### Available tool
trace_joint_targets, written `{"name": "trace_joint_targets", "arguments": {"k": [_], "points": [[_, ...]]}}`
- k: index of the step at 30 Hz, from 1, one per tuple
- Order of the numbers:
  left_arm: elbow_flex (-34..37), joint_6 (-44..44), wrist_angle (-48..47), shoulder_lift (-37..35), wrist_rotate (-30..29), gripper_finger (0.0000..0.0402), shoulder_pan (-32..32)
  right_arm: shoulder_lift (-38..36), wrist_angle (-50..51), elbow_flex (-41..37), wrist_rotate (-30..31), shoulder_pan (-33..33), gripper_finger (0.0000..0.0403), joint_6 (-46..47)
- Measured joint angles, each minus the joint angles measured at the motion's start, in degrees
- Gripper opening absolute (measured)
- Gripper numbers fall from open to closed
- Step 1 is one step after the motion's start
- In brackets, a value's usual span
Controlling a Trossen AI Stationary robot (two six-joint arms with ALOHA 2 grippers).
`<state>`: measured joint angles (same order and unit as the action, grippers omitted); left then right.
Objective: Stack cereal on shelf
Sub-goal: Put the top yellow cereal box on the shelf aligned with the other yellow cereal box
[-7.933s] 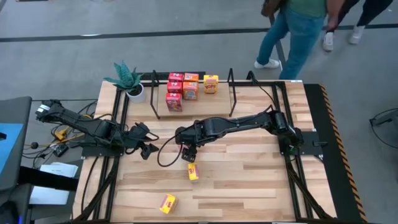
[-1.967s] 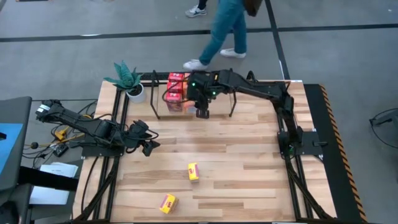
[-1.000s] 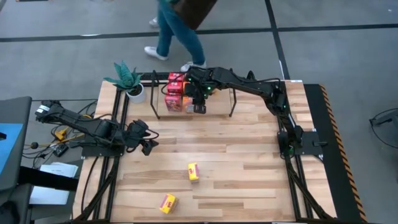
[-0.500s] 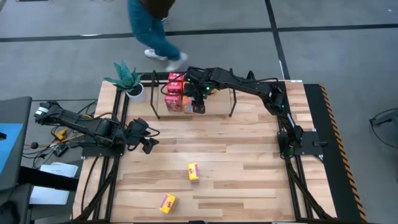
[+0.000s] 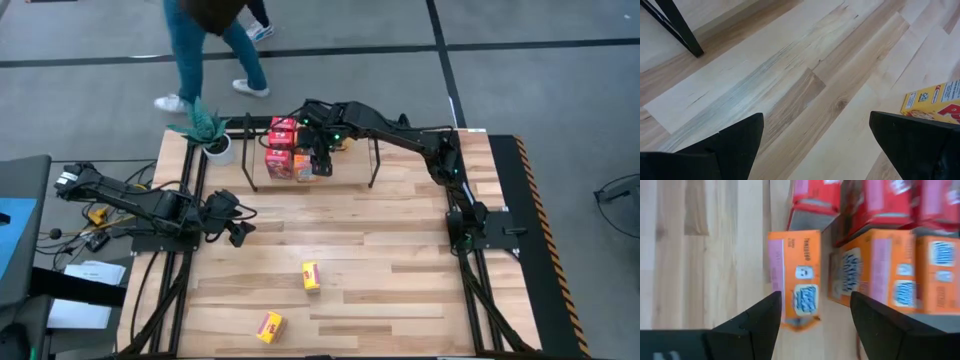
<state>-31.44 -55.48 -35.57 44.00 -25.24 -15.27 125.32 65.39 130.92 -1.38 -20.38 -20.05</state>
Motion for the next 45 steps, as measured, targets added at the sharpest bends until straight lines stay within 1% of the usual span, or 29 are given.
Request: {"name": "trace_joint_targets", "arguments": {"k": [3, 5, 8, 10, 14, 18, 23, 25, 28, 31, 33, 37, 41, 42, 45], "points": [[0.0, 1.08, 0.0, 0.0, 0.87, 0.0355, 0.0, -0.34, 4.43, 4.32, 0.02, -0.01, 0.0266, 0.45], [0.0, 2.24, 0.02, -0.02, 1.46, 0.0355, 0.0, -2.68, 5.39, 2.8, 0.02, 0.36, 0.0266, 1.53], [0.0, 3.84, 0.25, -0.02, 2.62, 0.0355, 0.0, -5.51, 8.34, 2.73, -0.02, 1.71, 0.0266, 3.49], [0.0, 4.26, 0.31, -0.02, 3.61, 0.0355, 0.0, -7.96, 11.25, 2.73, -1.39, 3.3, 0.0266, 5.11], [0.0, 5.45, 0.38, -0.02, 5.37, 0.0355, -0.02, -11.57, 12.86, 2.83, -4.8, 8.3, 0.0266, 9.05], [0.0, 5.99, 0.62, -0.02, 7.68, 0.0355, -0.15, -13.43, 12.48, 2.79, -4.97, 16.81, 0.0266, 9.08], [0.0, 6.05, 0.5, -0.02, 8.94, 0.0355, -1.01, -12.09, 11.64, 2.83, -4.68, 27.95, 0.0266, 3.38], [0.0, 5.11, 0.52, -0.02, 8.84, 0.0355, -1.37, -10.67, 11.2, 2.71, -2.61, 31.15, 0.0266, 1.85], [0.0, 3.65, 0.57, -0.02, 8.22, 0.0355, -1.74, -7.4, 9.24, 2.69, -1.45, 34.21, 0.0266, 2.29], [0.0, 2.27, 0.57, 0.0, 8.03, 0.0355, -2.1, -3.69, 7.15, 2.81, -1.46, 35.39, 0.0265, 4.98], [0.0, 2.09, 0.57, -0.02, 8.03, 0.0355, -2.4, -1.25, 7.98, 2.77, -1.38, 36.04, 0.0265, 2.97], [0.0, 0.7, 0.31, -0.01, 8.07, 0.0355, -2.49, 2.73, 7.44, 2.66, 1.58, 37.95, 0.0265, -5.19], [0.02, -0.6, 0.45, 0.0, 8.07, 0.0355, -2.49, 3.41, 6.46, 2.68, 8.07, 40.1, 0.0265, -13.36], [0.02, -0.75, 0.42, 0.0, 8.09, 0.0355, -2.49, 3.41, 6.22, 2.71, 9.0, 40.56, 0.0265, -15.39], [0.02, -0.81, 0.46, 0.0, 8.07, 0.0355, -2.49, 3.41, 6.1, 2.73, 9.15, 41.07, 0.0265, -20.91]]}}
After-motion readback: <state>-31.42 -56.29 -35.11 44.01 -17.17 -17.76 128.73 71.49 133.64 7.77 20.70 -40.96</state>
